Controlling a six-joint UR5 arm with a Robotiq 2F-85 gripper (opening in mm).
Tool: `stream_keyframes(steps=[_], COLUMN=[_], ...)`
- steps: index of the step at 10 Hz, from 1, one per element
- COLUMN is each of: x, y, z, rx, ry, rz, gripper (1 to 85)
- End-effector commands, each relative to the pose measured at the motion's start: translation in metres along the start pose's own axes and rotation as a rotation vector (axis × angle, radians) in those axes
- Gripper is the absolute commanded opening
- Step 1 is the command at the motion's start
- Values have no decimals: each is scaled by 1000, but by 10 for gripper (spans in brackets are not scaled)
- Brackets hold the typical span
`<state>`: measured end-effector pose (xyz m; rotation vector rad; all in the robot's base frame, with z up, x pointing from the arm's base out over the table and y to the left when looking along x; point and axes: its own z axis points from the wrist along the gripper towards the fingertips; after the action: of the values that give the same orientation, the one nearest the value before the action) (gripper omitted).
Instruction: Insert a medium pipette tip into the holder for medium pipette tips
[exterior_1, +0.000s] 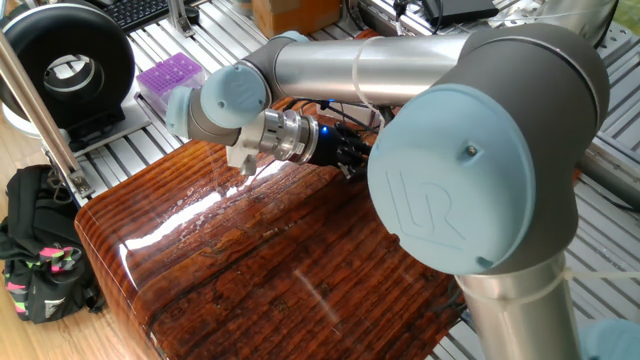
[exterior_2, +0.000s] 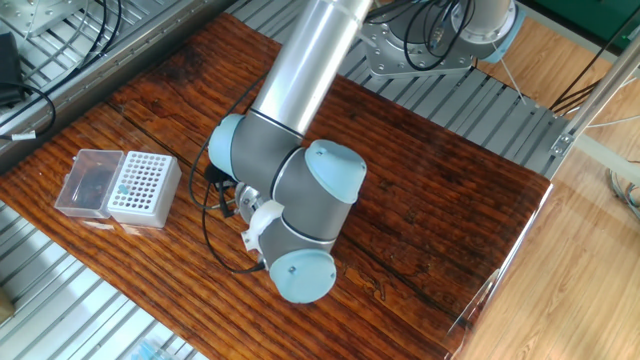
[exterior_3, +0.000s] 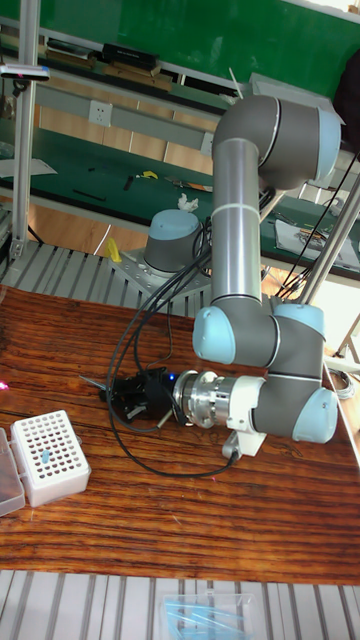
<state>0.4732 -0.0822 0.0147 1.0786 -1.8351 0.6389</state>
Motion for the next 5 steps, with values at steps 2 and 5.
stream_keyframes(steps=[2,5], x=[2,8], y=[7,2], z=[-1,-6], rx=[-23,10], ry=[9,66], rz=[-6,2], gripper=[387,387])
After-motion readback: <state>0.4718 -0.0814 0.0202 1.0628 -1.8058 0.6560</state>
